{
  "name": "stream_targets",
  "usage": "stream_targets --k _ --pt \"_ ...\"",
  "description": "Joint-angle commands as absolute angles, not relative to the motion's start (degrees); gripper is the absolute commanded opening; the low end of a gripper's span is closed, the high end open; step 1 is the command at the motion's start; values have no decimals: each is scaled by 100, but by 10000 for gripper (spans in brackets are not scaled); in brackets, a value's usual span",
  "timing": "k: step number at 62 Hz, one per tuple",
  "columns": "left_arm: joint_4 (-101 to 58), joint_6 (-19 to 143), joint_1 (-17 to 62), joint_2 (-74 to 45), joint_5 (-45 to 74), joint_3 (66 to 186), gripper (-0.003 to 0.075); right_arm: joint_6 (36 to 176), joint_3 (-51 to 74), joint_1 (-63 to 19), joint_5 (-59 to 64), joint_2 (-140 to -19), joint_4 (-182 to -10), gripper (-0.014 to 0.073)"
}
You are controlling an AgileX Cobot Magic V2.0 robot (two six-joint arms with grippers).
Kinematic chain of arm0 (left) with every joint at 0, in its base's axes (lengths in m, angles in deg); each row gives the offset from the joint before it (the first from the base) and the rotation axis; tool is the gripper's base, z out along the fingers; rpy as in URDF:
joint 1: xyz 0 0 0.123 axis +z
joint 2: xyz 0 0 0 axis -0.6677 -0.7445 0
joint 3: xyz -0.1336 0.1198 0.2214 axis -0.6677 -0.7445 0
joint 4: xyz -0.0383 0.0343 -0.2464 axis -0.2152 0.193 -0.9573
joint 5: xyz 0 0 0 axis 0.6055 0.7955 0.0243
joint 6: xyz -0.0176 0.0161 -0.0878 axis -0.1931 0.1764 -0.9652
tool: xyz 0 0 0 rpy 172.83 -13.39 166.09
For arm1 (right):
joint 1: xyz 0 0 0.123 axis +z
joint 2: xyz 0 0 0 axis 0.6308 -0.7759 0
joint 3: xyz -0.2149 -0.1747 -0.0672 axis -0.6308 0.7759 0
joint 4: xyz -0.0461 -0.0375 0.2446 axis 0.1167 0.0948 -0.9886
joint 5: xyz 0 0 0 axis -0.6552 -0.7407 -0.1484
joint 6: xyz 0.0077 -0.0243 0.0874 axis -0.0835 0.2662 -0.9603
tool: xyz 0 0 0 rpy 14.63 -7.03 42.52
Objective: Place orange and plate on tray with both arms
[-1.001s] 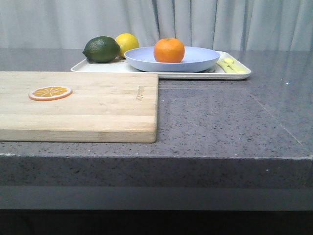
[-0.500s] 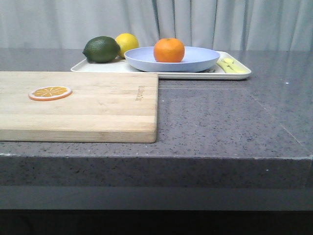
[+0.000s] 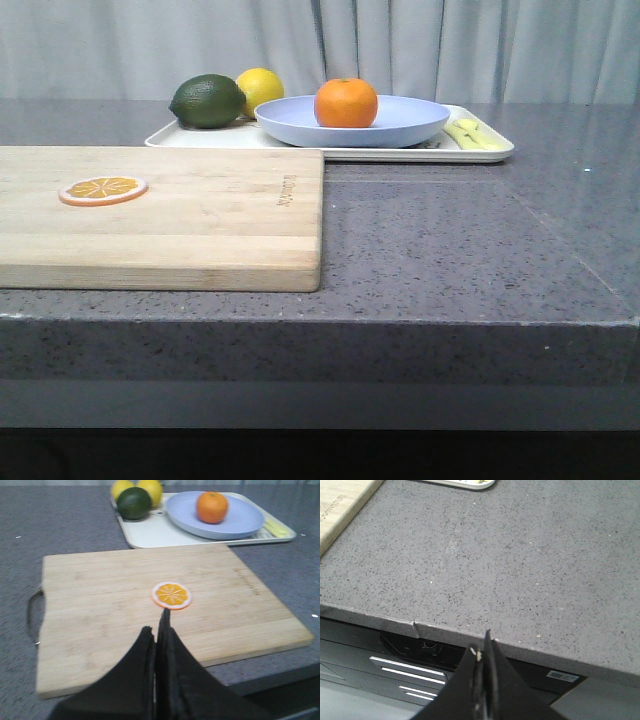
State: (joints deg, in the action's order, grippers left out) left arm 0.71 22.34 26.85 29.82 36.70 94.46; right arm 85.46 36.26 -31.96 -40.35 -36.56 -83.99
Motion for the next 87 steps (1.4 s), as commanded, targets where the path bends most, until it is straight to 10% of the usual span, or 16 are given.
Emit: stream_targets --k 1,49,87 --pt "34 2234 3240 3482 2922 9123 -20 8556 3499 -3201 -3668 -3722 -8349 -68" --pt "396 1878 3678 4453 -311 6656 -20 8556 3499 -3201 -3668 -3722 -8349 -68" --pt "396 1878 3678 4453 -233 6669 -20 8556 3499 -3201 -3668 -3722 -8349 -68"
